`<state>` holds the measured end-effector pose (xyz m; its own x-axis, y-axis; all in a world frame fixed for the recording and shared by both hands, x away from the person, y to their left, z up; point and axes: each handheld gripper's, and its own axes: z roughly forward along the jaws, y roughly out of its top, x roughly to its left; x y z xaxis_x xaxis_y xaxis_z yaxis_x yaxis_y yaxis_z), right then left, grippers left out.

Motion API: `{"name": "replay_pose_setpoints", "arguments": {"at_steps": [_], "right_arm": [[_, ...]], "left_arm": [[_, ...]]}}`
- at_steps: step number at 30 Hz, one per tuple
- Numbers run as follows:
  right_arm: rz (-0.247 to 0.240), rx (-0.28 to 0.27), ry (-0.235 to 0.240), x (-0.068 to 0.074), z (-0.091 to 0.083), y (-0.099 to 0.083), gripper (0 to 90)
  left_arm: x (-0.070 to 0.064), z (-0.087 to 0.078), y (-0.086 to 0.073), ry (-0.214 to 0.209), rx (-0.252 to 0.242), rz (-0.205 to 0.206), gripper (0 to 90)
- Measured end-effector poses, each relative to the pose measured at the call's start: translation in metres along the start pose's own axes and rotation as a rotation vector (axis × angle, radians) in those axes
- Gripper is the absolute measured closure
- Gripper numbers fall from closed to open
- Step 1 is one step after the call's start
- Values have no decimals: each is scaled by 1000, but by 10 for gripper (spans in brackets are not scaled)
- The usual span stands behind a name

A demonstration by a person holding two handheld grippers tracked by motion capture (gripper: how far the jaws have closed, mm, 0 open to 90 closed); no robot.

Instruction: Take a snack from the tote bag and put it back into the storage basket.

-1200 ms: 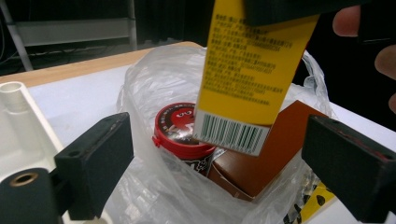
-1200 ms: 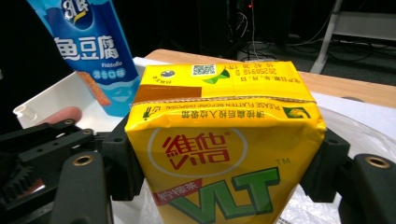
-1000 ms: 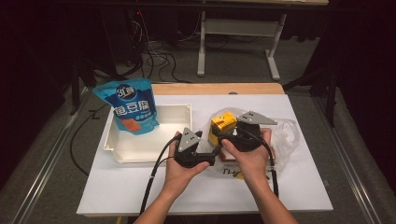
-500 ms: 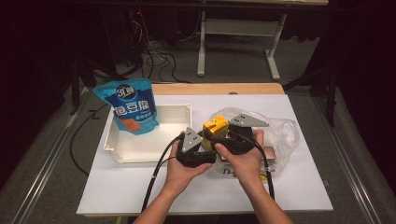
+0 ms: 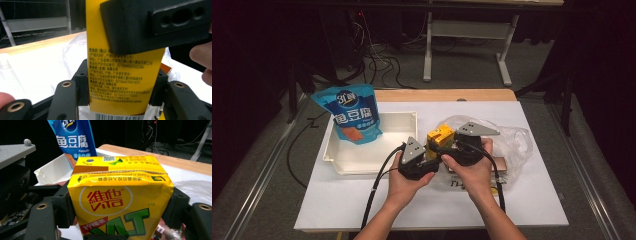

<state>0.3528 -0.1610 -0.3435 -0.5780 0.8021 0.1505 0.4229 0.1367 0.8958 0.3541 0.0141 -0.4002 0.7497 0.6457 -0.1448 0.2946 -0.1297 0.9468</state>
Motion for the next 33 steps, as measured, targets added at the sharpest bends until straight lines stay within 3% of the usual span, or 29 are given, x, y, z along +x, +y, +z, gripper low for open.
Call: {"name": "replay_pose_setpoints", "arguments": {"at_steps": [5, 8, 16, 33], "right_arm": [[19, -38, 34, -5, -7, 5, 164], [15, -50, 31, -7, -15, 8, 158], [3, -64, 2, -18, -33, 6, 151], [59, -40, -74, -58, -60, -31, 169]], "left_arm": [[8, -1, -2, 14, 16, -22, 502], [13, -3, -2, 40, 25, -20, 503], [27, -13, -1, 59, 9, -47, 504], [71, -37, -3, 131, -37, -107, 505]]}}
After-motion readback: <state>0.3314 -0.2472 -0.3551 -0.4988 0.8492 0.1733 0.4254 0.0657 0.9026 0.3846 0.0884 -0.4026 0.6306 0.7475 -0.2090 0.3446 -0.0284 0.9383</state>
